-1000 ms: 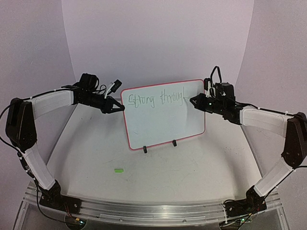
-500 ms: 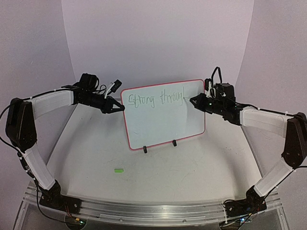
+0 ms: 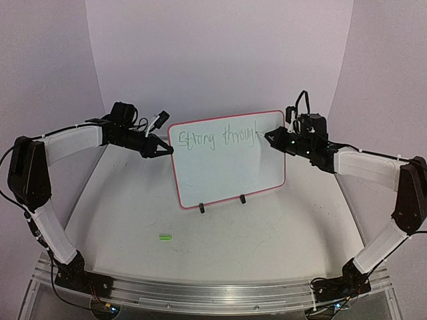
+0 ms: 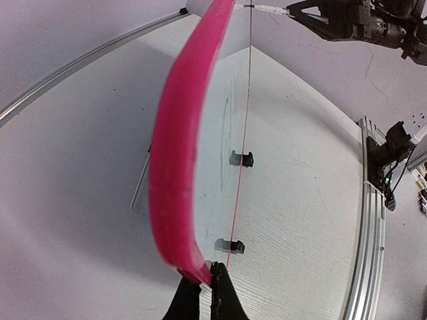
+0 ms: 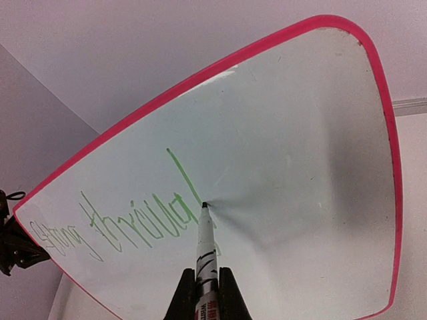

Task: Write a sentence on the whiteboard
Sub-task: Write a sentence at the center of the board.

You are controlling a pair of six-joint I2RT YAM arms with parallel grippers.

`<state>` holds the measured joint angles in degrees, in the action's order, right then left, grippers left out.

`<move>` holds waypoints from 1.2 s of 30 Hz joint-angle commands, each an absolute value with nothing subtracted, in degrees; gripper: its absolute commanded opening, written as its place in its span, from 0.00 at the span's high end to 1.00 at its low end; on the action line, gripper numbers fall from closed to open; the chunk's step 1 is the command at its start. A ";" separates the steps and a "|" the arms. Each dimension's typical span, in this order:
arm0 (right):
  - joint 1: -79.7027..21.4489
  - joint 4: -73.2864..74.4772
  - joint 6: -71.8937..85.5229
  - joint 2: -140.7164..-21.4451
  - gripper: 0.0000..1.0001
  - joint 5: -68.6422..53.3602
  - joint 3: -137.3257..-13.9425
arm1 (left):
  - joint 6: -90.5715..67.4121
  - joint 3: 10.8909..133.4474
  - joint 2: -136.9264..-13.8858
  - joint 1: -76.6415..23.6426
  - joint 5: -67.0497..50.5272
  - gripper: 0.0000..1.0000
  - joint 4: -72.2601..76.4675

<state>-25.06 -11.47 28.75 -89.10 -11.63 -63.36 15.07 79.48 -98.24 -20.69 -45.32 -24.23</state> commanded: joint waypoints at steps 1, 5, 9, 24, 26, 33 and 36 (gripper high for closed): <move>-24.96 -14.29 28.82 -88.92 1.00 -9.59 -65.97 | 20.26 79.28 -99.40 -22.08 -41.45 1.00 -29.54; -25.00 -14.29 28.81 -88.91 1.00 -8.55 -65.78 | 20.27 79.27 -99.42 -22.07 -41.48 1.00 -29.55; -25.02 -14.24 29.00 -88.59 1.00 -7.23 -65.30 | 20.27 79.29 -99.40 -22.10 -41.49 1.00 -29.53; -24.97 -13.55 29.90 -88.26 1.00 -6.11 -62.23 | 20.27 79.28 -99.50 -22.06 -41.57 1.00 -29.47; -24.98 -13.42 30.08 -88.24 1.00 -6.40 -61.62 | 20.23 79.28 -99.49 -22.06 -41.63 1.00 -29.50; -24.98 -13.29 30.84 -87.61 1.00 -6.81 -58.95 | 20.21 79.33 -99.55 -22.13 -41.66 1.00 -29.49; -24.97 -13.28 30.87 -87.40 1.00 -6.67 -58.58 | 20.18 79.28 -99.44 -22.15 -41.66 1.00 -29.51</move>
